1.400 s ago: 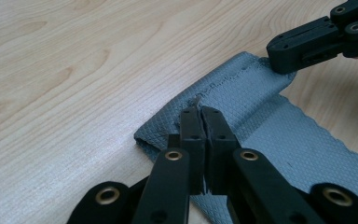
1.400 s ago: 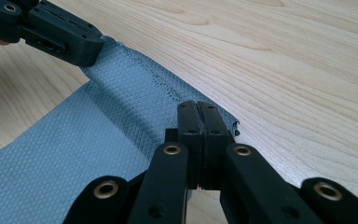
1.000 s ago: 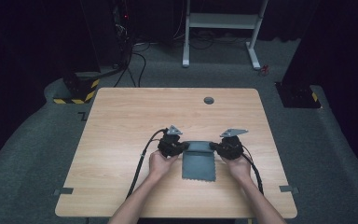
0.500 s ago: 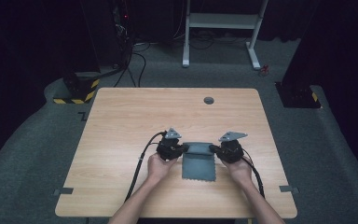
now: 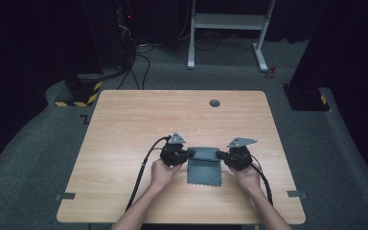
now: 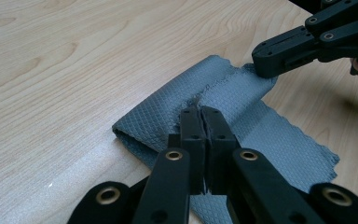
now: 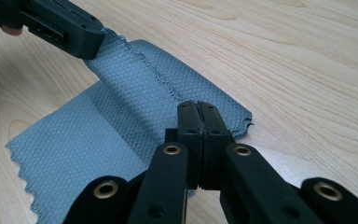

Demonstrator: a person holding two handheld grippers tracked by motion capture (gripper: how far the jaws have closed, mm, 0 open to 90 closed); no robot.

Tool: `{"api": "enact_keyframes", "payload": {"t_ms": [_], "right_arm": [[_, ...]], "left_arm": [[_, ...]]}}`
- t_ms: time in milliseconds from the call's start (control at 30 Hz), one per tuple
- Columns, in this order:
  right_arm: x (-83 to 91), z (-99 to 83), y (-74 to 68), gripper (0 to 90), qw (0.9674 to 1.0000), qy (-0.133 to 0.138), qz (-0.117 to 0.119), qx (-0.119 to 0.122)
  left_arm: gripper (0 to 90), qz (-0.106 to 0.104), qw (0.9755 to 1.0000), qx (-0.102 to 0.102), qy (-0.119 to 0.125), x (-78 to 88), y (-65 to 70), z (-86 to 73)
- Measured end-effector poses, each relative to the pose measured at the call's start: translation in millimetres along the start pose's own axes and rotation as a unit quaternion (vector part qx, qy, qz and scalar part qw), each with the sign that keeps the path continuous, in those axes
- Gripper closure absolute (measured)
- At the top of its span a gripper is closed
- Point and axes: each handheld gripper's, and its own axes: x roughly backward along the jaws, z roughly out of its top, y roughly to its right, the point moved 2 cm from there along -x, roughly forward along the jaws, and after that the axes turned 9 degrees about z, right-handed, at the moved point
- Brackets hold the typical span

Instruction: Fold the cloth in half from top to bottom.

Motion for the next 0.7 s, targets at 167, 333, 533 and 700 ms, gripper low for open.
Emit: {"api": "enact_keyframes", "payload": {"t_ms": [167,333,533,700], "right_arm": [[3.2,-0.2,-3.5,89.6,0.9999,0.002,0.004,0.01],[4.9,-3.2,-7.8,89.6,0.9999,0.002,0.009,0.015],[5.1,-6.2,-11.7,89.6,0.9998,-0.002,0.011,0.017],[7.2,-10.0,-12.6,89.6,0.9998,0.0,0.013,0.017]], "left_arm": [[88.2,0.006,1.0,-0.004,-0.005,1.6,2.2,-2.7],[88.2,0.002,1.0,-0.005,-0.002,5.4,4.6,-6.6],[88.2,0.003,0.9999,-0.007,-0.007,6.6,7.2,-9.2],[88.2,0.001,0.9998,-0.014,-0.01,8.0,12.5,-10.5]]}}
